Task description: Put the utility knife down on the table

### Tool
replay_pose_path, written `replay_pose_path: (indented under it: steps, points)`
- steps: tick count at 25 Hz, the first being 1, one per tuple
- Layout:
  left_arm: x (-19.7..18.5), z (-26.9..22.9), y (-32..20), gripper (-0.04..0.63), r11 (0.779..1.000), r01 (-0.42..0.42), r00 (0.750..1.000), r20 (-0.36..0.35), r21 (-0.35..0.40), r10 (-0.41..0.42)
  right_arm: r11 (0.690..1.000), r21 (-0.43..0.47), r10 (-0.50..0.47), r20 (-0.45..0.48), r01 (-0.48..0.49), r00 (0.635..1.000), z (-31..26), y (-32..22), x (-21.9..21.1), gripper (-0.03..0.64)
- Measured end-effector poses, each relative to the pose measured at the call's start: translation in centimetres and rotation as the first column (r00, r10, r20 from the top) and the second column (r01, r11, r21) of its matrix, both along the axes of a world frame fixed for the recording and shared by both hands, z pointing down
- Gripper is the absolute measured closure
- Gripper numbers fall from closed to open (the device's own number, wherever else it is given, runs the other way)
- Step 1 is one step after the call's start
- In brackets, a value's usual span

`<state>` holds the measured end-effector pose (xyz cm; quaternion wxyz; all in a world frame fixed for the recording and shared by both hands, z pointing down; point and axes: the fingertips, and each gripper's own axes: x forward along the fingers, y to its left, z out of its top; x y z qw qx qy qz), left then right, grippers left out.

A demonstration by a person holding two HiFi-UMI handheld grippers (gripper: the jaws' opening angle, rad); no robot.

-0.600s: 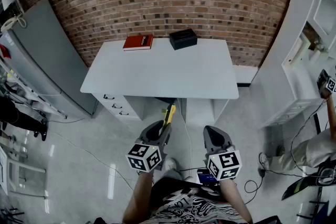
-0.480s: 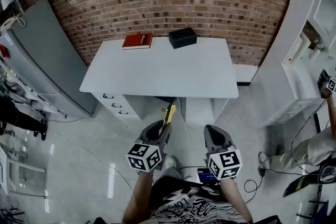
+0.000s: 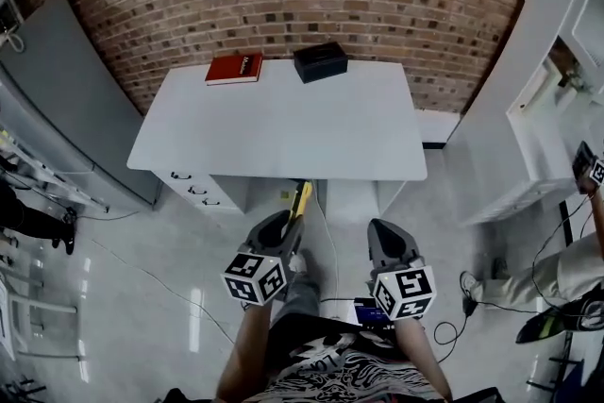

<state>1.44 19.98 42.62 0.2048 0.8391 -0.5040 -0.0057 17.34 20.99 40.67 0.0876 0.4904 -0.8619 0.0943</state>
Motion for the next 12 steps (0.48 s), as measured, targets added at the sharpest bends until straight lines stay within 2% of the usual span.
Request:
replay_pose_path:
  steps: [6,12]
  points:
    - [-2.1,1.9,-8.5,0.473,0.999,-0.024,1.0,-0.013,-0.022,0.023,0.999,-0.038,0.029,-0.021,-0.029,0.999,2.1,-8.1,-2.0,0.617]
    - [-6.3,2.4,-19.6,0.474,0.996,-0.076,0.997,0.02,-0.055,0.077,0.997,-0.071,0.038,-0.025,-0.039,0.999,2.4,-18.9,-7.5,0.617]
